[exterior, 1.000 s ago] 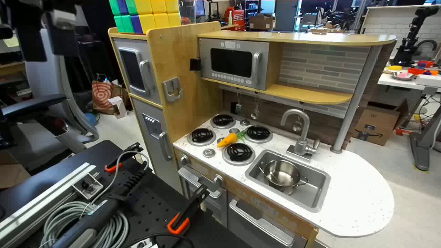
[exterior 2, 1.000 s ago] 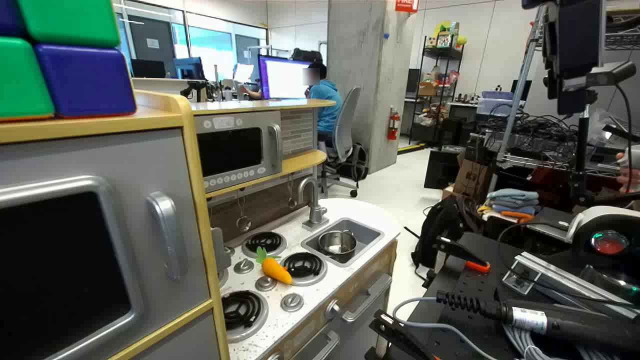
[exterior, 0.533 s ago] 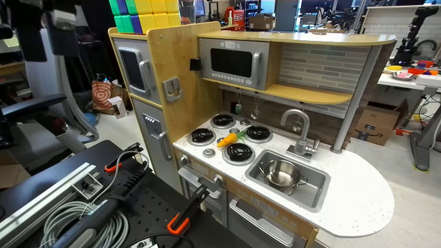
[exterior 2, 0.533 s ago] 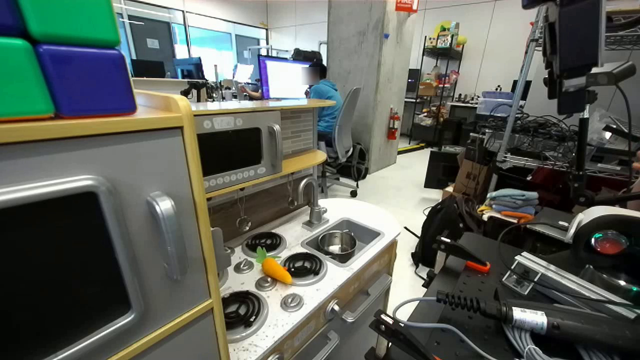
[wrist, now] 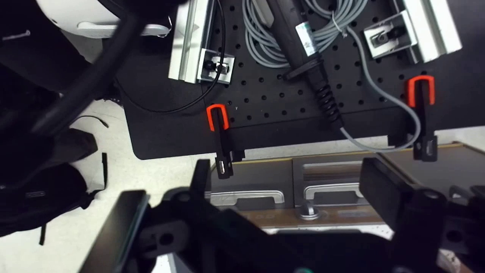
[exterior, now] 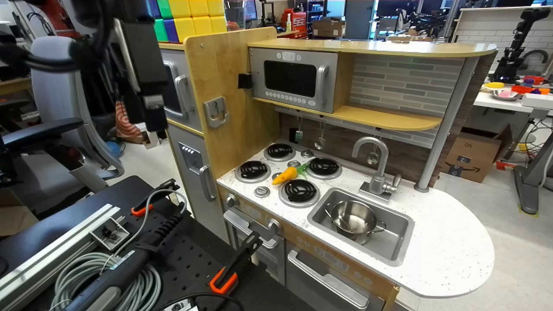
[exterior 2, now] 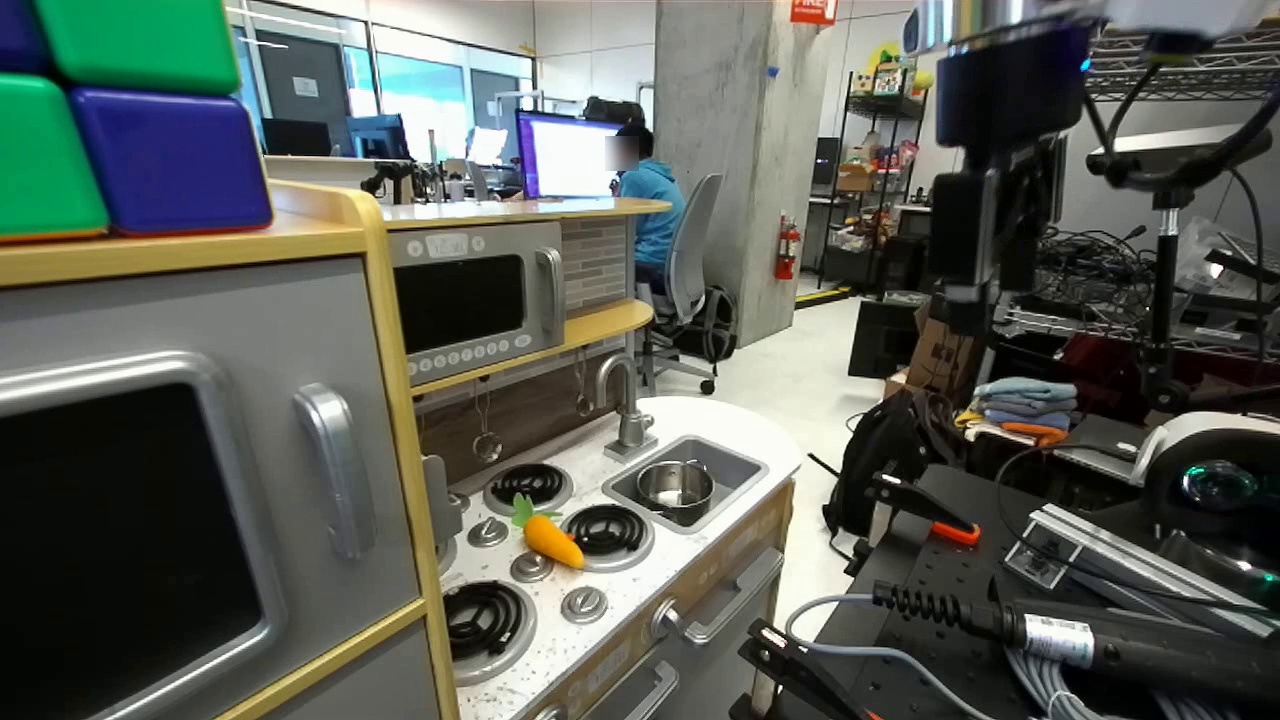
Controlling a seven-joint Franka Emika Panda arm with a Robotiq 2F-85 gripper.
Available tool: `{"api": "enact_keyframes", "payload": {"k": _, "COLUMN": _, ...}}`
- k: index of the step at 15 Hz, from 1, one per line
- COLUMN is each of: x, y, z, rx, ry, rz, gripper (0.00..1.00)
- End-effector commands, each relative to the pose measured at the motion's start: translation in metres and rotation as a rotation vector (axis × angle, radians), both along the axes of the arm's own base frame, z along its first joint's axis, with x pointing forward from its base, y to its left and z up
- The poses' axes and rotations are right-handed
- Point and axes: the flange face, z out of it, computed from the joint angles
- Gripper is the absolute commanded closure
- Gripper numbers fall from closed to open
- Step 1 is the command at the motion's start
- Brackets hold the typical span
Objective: Put the carrot toy in the silver pot in the sink
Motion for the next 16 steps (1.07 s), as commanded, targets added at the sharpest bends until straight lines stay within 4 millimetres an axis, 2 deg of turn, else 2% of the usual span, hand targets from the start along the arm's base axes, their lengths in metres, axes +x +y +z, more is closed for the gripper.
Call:
{"api": "enact_keyframes", "payload": {"k": 1, "x": 0.033, "y": -0.013, "z": -0.057, "rx": -0.037, "ry": -0.042, "rz": -0.146, "gripper": 0.00}}
{"api": "enact_keyframes", "payload": {"k": 5, "x": 0.080, "y": -0.013, "z": -0.093, "rx": 0.010, "ry": -0.195, "rz": -0.227, "gripper": 0.00}}
{"api": "enact_keyframes", "payload": {"k": 10, "x": 0.136, "y": -0.012, "z": -0.111, "rx": 0.058, "ry": -0.369, "rz": -0.286, "gripper": 0.00}}
{"api": "enact_keyframes", "payload": {"k": 11, "x": 0.136, "y": -0.007, "z": -0.113, "rx": 0.064, "ry": -0.303, "rz": -0.282, "gripper": 0.00}}
{"api": "enact_keyframes", "payload": {"k": 12, "x": 0.120, "y": -0.010, "z": -0.108, "rx": 0.059, "ry": -0.331, "rz": -0.276, "gripper": 0.00}}
{"api": "enact_keyframes", "payload": {"k": 16, "x": 0.133, "y": -0.007, "z": -0.115, "rx": 0.066, "ry": -0.317, "rz": -0.277, "gripper": 0.00}}
